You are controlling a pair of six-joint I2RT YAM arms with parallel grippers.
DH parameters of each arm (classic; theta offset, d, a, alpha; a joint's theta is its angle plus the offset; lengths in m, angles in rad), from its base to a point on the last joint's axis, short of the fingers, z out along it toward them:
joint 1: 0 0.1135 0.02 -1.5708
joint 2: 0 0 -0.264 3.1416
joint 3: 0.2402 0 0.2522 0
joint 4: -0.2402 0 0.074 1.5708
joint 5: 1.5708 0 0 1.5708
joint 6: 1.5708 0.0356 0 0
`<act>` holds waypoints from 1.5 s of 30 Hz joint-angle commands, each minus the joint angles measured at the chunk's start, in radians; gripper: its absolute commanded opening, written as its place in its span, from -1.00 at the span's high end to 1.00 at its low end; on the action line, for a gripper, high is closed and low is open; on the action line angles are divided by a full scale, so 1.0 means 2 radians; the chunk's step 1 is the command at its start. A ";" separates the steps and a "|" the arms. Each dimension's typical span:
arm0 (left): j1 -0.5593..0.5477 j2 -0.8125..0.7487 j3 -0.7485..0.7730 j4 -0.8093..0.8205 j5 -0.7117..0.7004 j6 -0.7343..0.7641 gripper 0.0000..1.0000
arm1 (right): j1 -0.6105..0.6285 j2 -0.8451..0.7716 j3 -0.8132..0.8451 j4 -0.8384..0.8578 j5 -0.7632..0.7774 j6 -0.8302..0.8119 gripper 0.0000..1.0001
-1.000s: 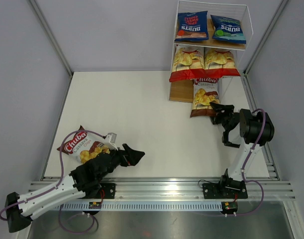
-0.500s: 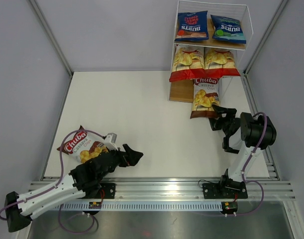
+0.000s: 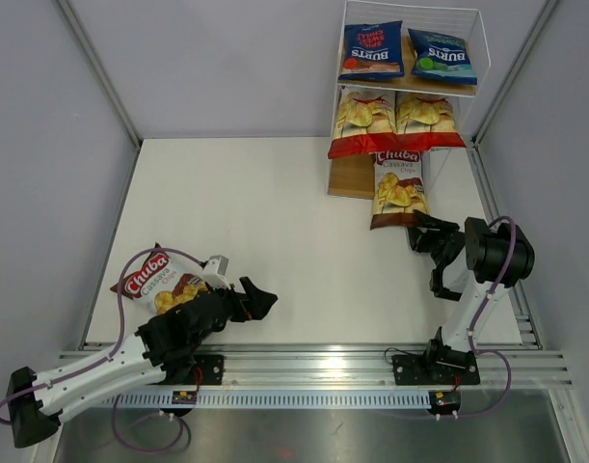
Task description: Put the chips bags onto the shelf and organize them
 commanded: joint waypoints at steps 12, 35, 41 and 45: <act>0.048 0.034 0.036 0.018 -0.002 0.028 -0.98 | 0.036 -0.001 0.048 -0.013 0.109 0.096 0.04; 0.073 -0.024 0.027 -0.030 0.017 0.038 -0.98 | 0.105 0.049 -0.003 0.094 0.326 0.192 1.00; 0.073 -0.028 0.023 -0.030 0.022 0.048 -0.98 | 0.106 0.031 -0.005 0.096 0.359 0.191 1.00; 0.073 -0.024 0.020 -0.020 0.027 0.058 -0.98 | 0.119 -0.004 -0.014 0.096 0.392 0.172 1.00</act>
